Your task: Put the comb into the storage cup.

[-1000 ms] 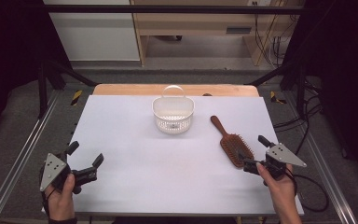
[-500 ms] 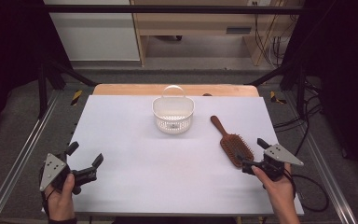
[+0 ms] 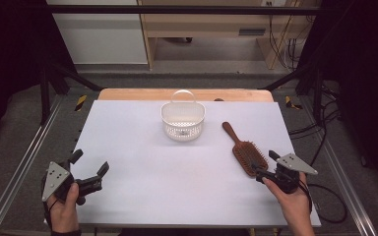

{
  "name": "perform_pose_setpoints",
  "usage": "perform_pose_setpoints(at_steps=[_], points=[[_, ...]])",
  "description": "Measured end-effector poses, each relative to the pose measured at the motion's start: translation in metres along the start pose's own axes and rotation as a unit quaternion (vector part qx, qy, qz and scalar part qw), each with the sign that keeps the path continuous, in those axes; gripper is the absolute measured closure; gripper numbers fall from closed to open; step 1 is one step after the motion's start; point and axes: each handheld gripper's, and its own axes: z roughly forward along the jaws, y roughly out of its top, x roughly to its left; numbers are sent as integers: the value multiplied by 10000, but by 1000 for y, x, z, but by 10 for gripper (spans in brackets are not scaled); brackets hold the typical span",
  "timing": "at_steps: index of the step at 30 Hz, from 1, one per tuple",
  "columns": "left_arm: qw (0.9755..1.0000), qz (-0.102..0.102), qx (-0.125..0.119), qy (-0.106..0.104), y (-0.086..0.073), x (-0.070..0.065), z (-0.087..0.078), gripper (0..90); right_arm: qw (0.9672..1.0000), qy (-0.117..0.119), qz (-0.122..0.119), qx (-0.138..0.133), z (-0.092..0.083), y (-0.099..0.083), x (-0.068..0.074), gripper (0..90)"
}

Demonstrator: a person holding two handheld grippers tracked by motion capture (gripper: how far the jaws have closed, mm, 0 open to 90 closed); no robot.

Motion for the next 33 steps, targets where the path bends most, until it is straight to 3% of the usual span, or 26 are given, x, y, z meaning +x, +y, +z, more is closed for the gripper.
perform_pose_setpoints(at_steps=[5, 9, 10, 11, 20, 25, 33], points=[[10000, -2, 11, 4, 0, 0, 0, 20, 10000, -50, -4, 80, 0, -1, -2, 337], [10000, 6, 16, 4, 0, -1, 1, 20, 9998, -64, -78, 152, 0, -2, -2, 496], [10000, 13, 26, 10, 0, -1, 1, 20, 9998, -64, -78, 152, 0, -2, -2, 496], [10000, 13, 30, 19, 0, -1, 1, 20, 9997, -49, -88, 209, 0, -2, -2, 568], [10000, 12, 45, 23, 0, -1, 1, 20, 9994, -84, -46, 335, -1, -4, -3, 806], [10000, 25, 60, 21, -1, -1, 1, 20, 9990, -80, -18, 436, 1, -6, -5, 869], [10000, 29, 65, 5, -1, -1, 2, 20, 9984, -32, 59, 553, 3, -8, -8, 897]])
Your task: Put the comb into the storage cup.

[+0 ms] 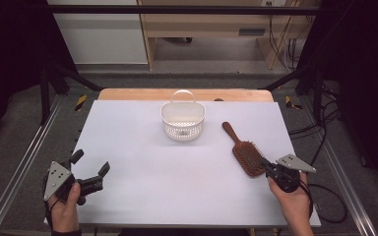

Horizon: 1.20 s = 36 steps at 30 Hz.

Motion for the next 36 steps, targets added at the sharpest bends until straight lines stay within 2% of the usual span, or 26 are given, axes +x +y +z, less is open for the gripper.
perform_pose_setpoints(at_steps=[9, 16, 21, 36], points=[[10000, 1, 1, -3, 0, 0, 0, 20, 9998, 0, 31, 190, 3, -3, -2, 900], [10000, 7, 12, -5, 0, 0, 0, 20, 9988, 82, -20, 490, 10, -7, 1, 900], [10000, 8, 14, -6, 0, 0, 0, 20, 9979, 54, 55, 636, 12, -10, -2, 900], [10000, 17, 20, -14, 0, -1, 1, 20, 9973, -108, 175, 708, 17, -11, -11, 900]])
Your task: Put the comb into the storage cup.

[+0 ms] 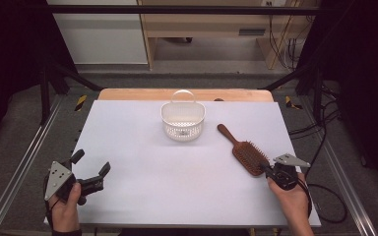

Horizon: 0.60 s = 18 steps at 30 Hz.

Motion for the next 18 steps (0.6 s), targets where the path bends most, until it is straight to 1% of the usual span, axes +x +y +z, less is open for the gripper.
perform_pose_setpoints(at_steps=[4, 11, 18], points=[[10000, 11, 11, 2, 0, 0, 0, 20, 10000, -51, 17, 0, 2, 1, -3, 900], [10000, 24, 27, -9, 0, -1, 1, 20, 9998, -203, 73, -12, 7, 4, -13, 900], [10000, 36, 40, -16, 0, -1, 1, 21, 9995, -296, 70, -21, 10, 6, -18, 900]])
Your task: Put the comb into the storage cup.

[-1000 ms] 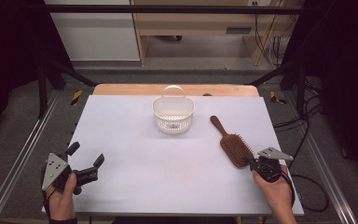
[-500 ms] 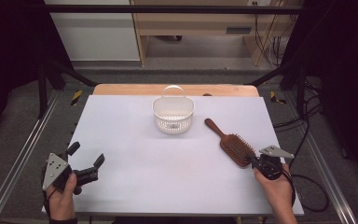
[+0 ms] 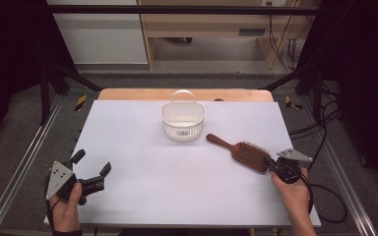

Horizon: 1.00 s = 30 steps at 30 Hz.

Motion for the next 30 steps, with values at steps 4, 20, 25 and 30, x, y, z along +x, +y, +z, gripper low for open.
perform_pose_setpoints(at_steps=[4, 20, 25, 30], points=[[10000, 7, 4, -6, 0, 0, 0, 21, 10000, -25, 17, -6, 2, 1, -3, 900], [10000, 37, 54, -15, -1, -1, 1, 21, 9998, -173, -18, 32, 12, 8, -11, 900], [10000, 34, 71, -29, -1, -2, 1, 21, 9998, -211, -33, 31, 15, 11, -13, 900], [9999, 58, 113, -36, -1, -3, 2, 21, 9995, -277, -150, 46, 20, 15, -14, 900]])
